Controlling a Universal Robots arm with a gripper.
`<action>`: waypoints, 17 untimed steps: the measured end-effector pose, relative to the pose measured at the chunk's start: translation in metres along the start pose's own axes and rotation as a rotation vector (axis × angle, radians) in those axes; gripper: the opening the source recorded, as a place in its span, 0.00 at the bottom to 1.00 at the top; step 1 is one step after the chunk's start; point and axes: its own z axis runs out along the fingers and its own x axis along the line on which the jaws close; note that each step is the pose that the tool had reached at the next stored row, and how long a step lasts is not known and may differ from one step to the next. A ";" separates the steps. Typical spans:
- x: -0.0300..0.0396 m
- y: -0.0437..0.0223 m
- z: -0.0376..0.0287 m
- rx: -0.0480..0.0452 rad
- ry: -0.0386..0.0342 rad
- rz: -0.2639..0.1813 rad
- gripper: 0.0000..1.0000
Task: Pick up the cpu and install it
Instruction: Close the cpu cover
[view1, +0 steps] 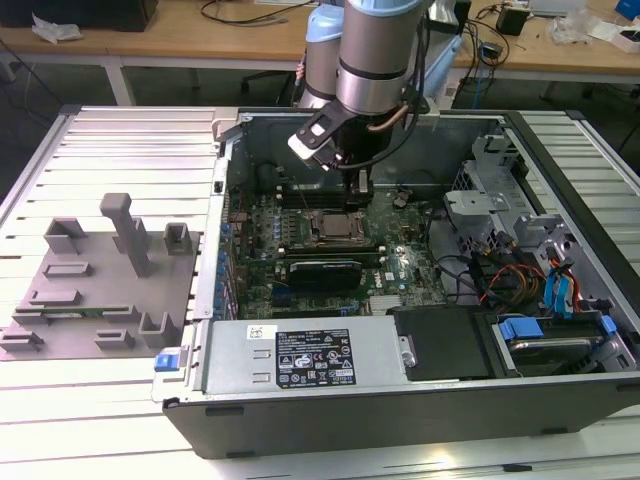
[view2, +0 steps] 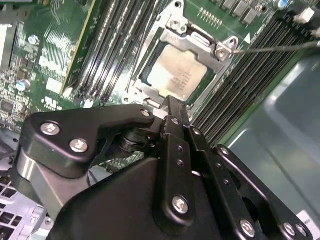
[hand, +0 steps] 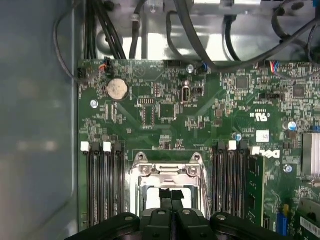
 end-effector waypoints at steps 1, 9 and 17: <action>-0.0001 -0.0021 0.0007 0.0000 0.0000 0.000 0.11; -0.0003 -0.0092 0.0027 -0.0003 -0.0004 -0.037 0.11; -0.0003 -0.0092 0.0027 -0.0016 -0.0021 -0.208 0.11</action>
